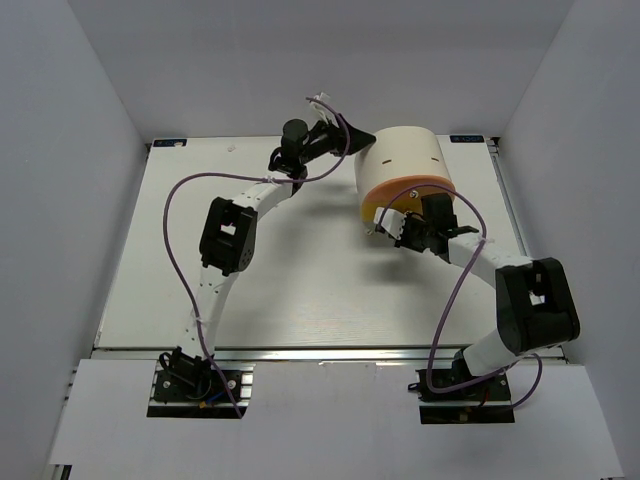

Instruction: Sort the tools into containers

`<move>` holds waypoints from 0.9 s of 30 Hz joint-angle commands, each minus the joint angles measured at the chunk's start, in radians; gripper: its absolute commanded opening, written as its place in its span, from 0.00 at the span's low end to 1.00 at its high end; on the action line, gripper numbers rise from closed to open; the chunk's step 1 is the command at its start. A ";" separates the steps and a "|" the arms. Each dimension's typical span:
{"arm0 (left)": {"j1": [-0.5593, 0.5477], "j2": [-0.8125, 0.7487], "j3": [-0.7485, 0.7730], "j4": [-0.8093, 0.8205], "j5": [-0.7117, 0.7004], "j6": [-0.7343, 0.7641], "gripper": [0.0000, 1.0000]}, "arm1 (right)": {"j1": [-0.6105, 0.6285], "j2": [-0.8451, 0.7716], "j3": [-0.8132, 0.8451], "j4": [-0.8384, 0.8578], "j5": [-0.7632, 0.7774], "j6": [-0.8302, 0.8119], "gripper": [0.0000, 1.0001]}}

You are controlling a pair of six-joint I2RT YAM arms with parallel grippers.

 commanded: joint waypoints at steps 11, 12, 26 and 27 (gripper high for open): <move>0.105 -0.340 -0.259 0.102 -0.441 -0.050 0.98 | -0.005 -0.391 -0.082 -0.318 -0.316 0.013 0.54; 0.112 -0.360 -0.292 0.099 -0.457 -0.046 0.98 | -0.003 -0.409 -0.088 -0.324 -0.321 0.076 0.63; 0.024 -1.112 -1.058 -0.289 -0.409 0.273 0.98 | -0.005 -0.569 0.056 -0.301 -0.123 1.032 0.89; 0.020 -1.161 -1.105 -0.300 -0.409 0.281 0.98 | -0.003 -0.561 0.092 -0.328 -0.128 1.030 0.90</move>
